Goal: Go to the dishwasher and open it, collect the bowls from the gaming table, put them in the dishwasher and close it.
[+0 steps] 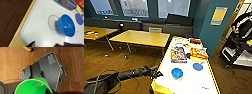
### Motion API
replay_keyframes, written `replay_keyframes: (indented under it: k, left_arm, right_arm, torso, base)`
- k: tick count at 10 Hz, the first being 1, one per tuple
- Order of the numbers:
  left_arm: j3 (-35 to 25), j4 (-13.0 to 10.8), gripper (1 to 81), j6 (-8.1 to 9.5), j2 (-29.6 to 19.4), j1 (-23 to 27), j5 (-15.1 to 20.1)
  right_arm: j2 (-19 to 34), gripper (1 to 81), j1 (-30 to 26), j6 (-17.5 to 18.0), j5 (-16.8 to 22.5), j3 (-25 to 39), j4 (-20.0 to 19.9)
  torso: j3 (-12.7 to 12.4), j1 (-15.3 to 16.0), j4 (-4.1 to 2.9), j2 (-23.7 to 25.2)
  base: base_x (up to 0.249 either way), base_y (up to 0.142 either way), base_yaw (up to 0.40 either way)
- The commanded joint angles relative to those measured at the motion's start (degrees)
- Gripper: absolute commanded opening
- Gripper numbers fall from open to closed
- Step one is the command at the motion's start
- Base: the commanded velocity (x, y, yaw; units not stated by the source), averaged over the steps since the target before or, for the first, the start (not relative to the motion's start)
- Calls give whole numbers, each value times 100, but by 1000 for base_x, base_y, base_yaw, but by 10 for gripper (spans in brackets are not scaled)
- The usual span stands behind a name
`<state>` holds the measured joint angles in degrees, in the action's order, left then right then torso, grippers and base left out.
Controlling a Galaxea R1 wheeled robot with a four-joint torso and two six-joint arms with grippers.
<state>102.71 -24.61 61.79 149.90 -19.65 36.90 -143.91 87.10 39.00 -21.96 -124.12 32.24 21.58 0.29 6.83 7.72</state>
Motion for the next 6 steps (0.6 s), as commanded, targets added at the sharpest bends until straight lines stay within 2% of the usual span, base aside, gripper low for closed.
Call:
replay_keyframes:
  k: [1,3,4,5,6]
  left_arm:
    - [-172,-316,811,114,138,844,247]
    - [-304,-334,811,105,409,844,-23]
    - [-260,-334,811,131,506,844,-435]
    - [-120,-281,811,149,594,844,-1006]
    - [83,-263,811,158,735,844,-1203]
  right_arm:
    - [185,10,-144,-6,174,-5,133]
    - [185,10,-136,-6,165,-5,212]
    - [167,10,-136,-6,165,-5,212]
    - [167,10,-144,-6,156,-5,212]
    - [176,10,-144,-6,148,3,212]
  torso:
    - [0,0,0,0]
    - [2,0,0,0]
    - [2,0,0,0]
    - [2,0,0,0]
    - [2,0,0,0]
  base:
    - [0,0,0]
    - [0,0,0]
    - [0,0,0]
    - [0,0,0]
    - [0,0,0]
